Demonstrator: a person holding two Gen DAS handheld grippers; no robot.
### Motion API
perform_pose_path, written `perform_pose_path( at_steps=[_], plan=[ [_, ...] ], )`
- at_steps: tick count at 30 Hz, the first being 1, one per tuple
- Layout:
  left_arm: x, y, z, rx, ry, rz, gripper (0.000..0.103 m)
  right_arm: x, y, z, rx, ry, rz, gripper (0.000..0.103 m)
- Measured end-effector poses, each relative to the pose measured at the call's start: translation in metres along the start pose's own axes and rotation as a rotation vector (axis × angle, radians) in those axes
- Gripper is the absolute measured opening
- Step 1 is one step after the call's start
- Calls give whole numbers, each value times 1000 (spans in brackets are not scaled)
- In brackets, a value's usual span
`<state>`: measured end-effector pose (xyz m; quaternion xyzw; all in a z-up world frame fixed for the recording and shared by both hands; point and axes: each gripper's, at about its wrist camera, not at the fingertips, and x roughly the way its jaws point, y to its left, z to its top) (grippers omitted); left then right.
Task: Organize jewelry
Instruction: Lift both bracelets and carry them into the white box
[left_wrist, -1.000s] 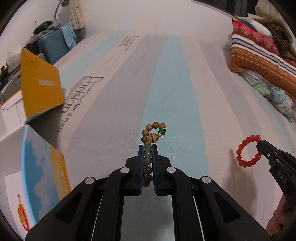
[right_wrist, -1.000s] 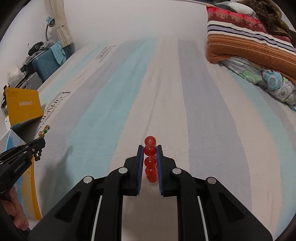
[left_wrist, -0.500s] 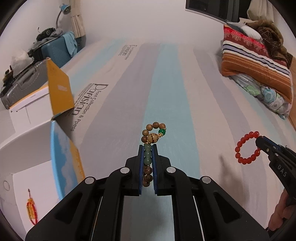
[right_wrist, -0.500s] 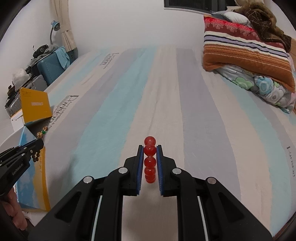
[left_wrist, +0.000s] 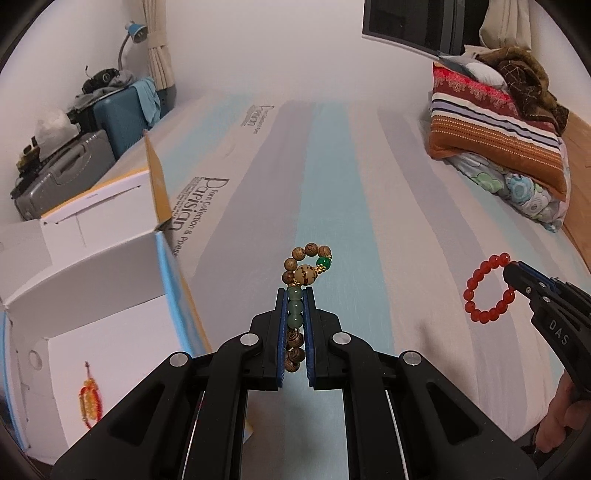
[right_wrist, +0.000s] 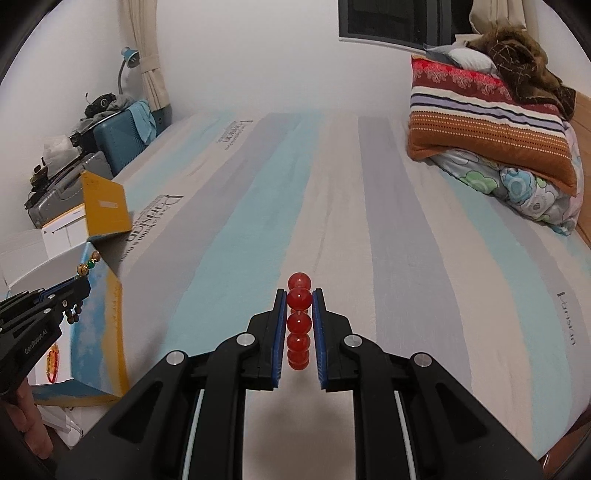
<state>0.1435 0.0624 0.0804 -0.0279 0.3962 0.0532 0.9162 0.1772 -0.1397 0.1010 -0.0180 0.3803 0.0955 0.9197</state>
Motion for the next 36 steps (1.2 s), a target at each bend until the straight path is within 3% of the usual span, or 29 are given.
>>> perform_pose_path(
  at_steps=[12, 28, 36],
  plan=[
    [-46, 62, -11, -48, -27, 48, 7, -24, 66, 0, -61, -28, 66, 13],
    [-88, 201, -42, -199, -22, 198, 7, -36, 218, 1, -221, -50, 243, 13],
    [-92, 247, -61, -257, 12, 241, 8, -34, 283, -11, -298, -32, 306, 13]
  ],
)
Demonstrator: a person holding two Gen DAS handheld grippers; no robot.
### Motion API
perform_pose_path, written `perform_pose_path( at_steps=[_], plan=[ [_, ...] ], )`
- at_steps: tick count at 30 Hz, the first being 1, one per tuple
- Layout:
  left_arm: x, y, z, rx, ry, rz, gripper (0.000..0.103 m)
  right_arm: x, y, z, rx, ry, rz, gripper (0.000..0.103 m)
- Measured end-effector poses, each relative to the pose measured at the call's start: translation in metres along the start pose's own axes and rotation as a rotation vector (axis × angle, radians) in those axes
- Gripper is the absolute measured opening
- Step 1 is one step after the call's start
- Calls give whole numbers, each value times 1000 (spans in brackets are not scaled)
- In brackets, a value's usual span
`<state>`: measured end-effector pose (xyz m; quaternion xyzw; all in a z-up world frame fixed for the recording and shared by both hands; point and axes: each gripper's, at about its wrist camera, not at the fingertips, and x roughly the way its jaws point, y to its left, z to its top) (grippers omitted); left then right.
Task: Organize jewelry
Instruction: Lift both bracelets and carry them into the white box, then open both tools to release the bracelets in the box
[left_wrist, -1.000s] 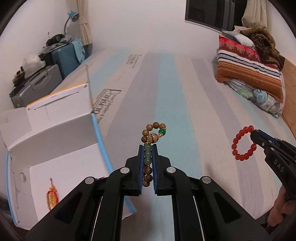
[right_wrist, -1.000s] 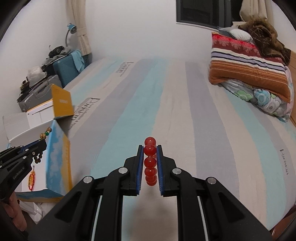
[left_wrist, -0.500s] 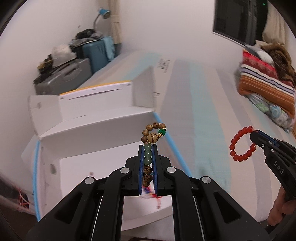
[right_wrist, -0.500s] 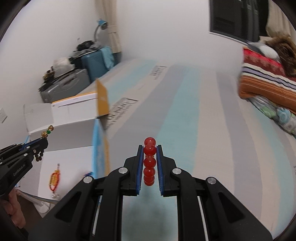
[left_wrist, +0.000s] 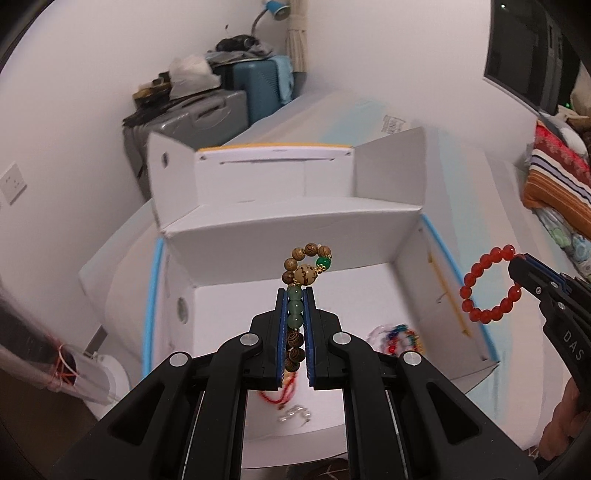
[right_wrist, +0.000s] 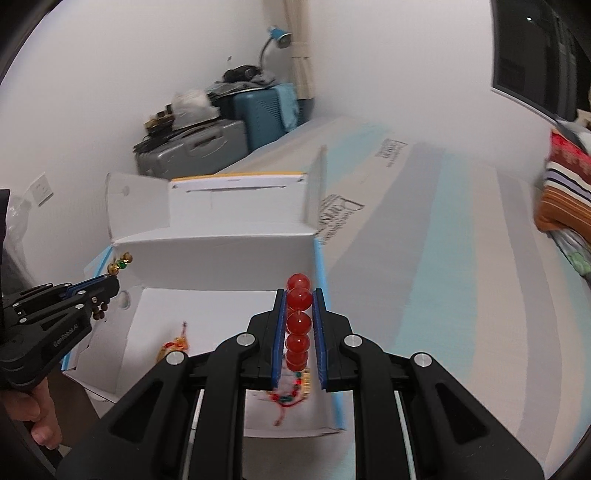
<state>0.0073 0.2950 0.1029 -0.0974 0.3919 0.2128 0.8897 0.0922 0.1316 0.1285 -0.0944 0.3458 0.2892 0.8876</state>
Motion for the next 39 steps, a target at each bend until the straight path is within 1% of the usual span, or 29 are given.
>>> perform_pose_path(
  at_steps=[5, 12, 16, 20, 25, 27, 28, 29, 31, 32, 33, 34, 35, 37, 38, 39],
  plan=[
    [13, 17, -6, -9, 50, 17, 8, 21, 23, -3, -25, 41, 17, 13],
    [42, 31, -15, -22, 128, 39, 8, 65, 32, -15, -17, 142, 32, 13],
    [61, 33, -20, -14, 164, 45, 8, 87, 31, -26, -17, 188, 21, 13],
    [77, 34, -24, -12, 198, 41, 8, 99, 32, -33, -19, 213, 15, 13],
    [84, 36, -24, -14, 207, 61, 11, 108, 35, -37, -29, 229, 13, 13],
    [84, 39, -24, -24, 204, 67, 11, 107, 35, -37, -26, 220, 10, 14],
    [84, 40, -24, -29, 204, 74, 13, 106, 35, -37, -24, 217, 7, 16],
    [82, 42, -24, -34, 200, 83, 18, 104, 34, -36, -19, 216, 10, 20],
    [77, 43, -24, -41, 181, 109, 45, 97, 33, -32, -6, 201, 21, 39],
    [72, 45, -23, -48, 164, 115, 49, 92, 32, -31, -2, 189, 22, 42],
    [67, 45, -23, -54, 151, 115, 56, 87, 32, -30, -1, 177, 23, 46],
    [60, 46, -23, -59, 137, 116, 63, 80, 31, -29, -1, 165, 24, 54],
    [52, 45, -23, -61, 116, 116, 67, 74, 30, -28, 2, 155, 27, 58],
    [38, 45, -23, -66, 81, 110, 78, 57, 28, -28, 8, 121, 31, 71],
    [29, 44, -24, -70, 61, 111, 81, 50, 27, -29, 9, 107, 29, 74],
    [21, 44, -25, -72, 43, 110, 87, 43, 26, -29, 6, 94, 25, 80]
  ],
)
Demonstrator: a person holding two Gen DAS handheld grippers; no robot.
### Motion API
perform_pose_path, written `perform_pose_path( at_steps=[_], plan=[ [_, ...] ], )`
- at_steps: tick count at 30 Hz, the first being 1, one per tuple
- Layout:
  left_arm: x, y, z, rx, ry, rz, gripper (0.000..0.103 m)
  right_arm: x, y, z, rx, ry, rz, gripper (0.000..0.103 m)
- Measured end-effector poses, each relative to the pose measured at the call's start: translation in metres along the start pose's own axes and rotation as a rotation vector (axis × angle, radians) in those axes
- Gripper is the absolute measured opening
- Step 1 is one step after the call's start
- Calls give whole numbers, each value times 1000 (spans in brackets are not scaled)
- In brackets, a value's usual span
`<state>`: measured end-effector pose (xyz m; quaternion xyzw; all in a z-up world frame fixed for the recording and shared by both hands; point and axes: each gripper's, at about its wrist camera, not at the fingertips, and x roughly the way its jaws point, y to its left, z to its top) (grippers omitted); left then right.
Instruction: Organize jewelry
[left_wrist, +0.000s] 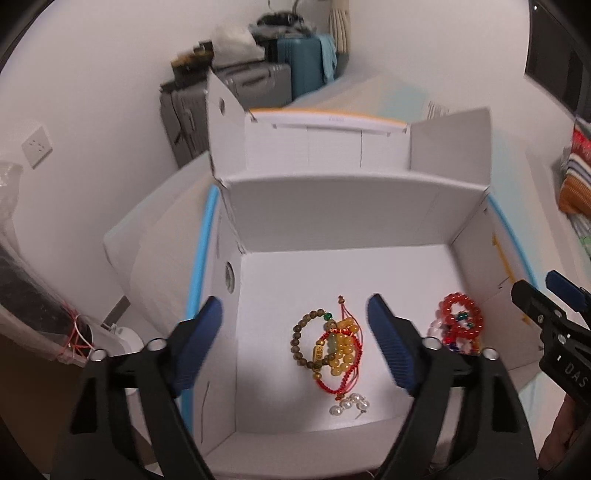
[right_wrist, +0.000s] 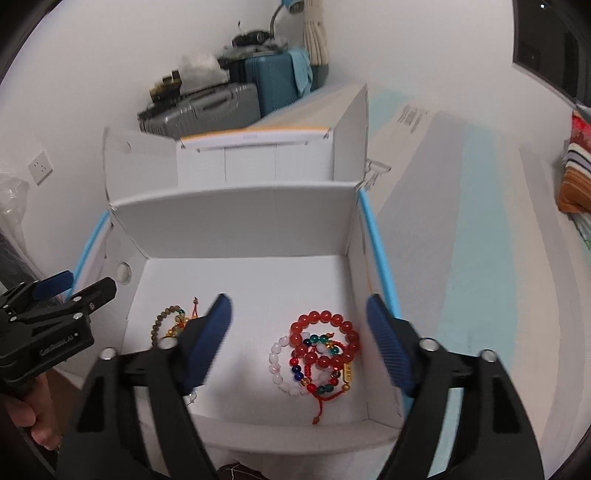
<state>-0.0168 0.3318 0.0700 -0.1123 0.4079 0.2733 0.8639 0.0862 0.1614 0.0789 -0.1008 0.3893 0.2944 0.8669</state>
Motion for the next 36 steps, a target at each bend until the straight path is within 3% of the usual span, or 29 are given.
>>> perform_pose_path(
  at_steps=[4, 7, 15, 22, 36],
  plan=[
    [-31, 0, -12, 14, -77, -2, 97, -31, -4, -9, -5, -54, -17, 93],
    [-51, 6, -24, -2, -115, -9, 97, -51, -6, -19, -10, -89, -31, 95],
    [-81, 14, -68, -31, -161, -45, 97, -94, -4, -56, -17, -174, -75, 95],
    [-94, 13, -102, -16, -167, -81, 97, -111, -2, -87, 18, -179, -75, 95],
    [-93, 13, -115, -11, -161, -84, 97, -105, 3, -100, 18, -159, -95, 95]
  ],
)
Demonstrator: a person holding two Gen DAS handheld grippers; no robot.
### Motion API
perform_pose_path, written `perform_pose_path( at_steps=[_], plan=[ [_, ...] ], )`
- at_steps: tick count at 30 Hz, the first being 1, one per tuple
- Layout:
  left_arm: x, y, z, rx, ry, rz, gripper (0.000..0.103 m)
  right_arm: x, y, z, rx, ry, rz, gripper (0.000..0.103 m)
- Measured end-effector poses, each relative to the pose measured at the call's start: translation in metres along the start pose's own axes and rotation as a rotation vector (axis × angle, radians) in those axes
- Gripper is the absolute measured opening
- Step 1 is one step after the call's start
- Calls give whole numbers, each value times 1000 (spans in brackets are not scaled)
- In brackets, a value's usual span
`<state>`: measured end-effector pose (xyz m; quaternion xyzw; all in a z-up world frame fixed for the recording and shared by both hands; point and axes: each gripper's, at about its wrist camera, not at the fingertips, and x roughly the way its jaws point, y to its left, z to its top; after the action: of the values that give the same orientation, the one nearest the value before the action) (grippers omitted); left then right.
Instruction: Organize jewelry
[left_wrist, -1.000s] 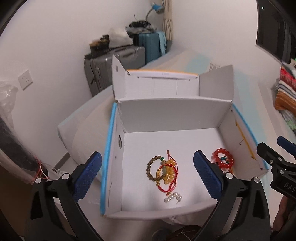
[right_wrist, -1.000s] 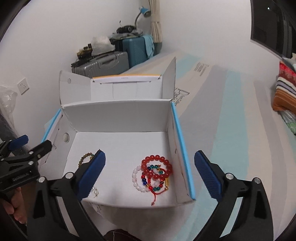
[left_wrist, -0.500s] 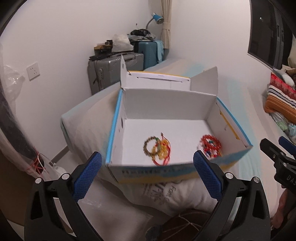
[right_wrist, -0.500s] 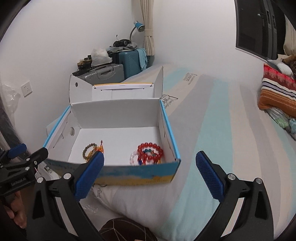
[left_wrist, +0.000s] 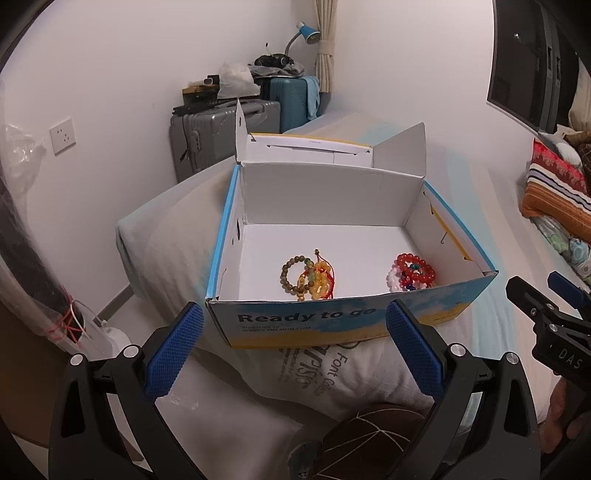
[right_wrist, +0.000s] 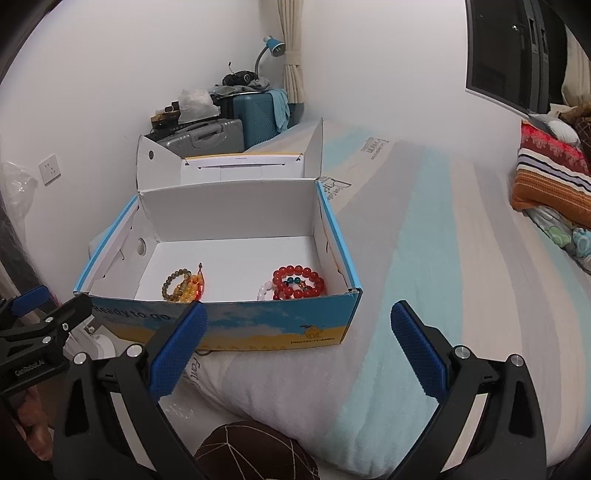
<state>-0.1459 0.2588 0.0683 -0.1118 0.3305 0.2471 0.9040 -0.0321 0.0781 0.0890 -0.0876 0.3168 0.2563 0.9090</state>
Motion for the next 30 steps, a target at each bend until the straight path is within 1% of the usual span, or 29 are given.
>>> perform_pose_path(
  at_steps=[4, 8, 13, 17, 23, 30],
  plan=[
    [2, -4, 0, 19, 7, 6, 97, 3, 1, -2, -4, 6, -2, 95],
    [3, -4, 0, 17, 15, 7, 97, 3, -1, -2, -4, 10, -1, 95],
    [5, -7, 1, 19, 28, -26, 97, 4, 0, -2, -2, 10, 2, 95],
    [3, -11, 0, 36, 14, -8, 97, 4, 0, -2, -2, 10, 2, 95],
    [3, -13, 0, 33, 12, 2, 97, 4, -1, -2, 1, 12, 3, 95],
    [3, -14, 0, 35, 10, -14, 97, 5, -2, -4, 3, 18, 7, 95]
  ],
)
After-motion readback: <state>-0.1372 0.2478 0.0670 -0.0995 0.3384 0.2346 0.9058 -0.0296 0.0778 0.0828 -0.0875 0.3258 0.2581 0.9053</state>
